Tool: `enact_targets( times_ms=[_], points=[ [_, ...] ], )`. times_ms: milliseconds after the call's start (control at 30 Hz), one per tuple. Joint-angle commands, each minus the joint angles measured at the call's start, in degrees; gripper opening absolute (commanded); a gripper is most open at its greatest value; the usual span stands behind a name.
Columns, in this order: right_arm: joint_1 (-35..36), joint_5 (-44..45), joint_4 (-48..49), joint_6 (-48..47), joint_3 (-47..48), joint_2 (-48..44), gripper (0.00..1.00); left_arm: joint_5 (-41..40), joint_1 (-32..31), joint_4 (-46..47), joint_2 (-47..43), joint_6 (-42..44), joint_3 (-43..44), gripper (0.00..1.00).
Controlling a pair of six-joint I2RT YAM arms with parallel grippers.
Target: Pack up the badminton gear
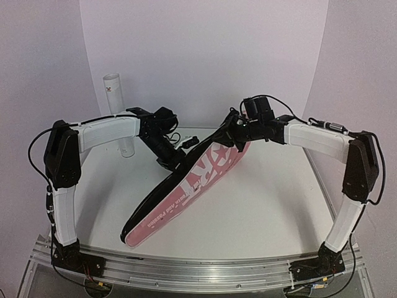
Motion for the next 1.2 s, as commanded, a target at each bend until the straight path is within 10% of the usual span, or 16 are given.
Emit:
enact_targets(
  times_ms=[0, 433, 1167],
  points=[
    [4.3, -0.8, 1.3, 3.2, 4.3, 4.7, 0.00, 4.9, -0.1, 10.8, 1.1, -1.4, 6.0, 0.00],
    [5.2, 1.8, 5.5, 4.9, -0.1, 4.7, 0.00, 4.8, 3.1, 19.9, 5.7, -2.5, 5.6, 0.00],
    [4.6, -2.1, -2.7, -3.3, 7.4, 12.4, 0.00, 12.6, 9.1, 28.3, 8.7, -12.8, 14.4, 0.93]
  ],
)
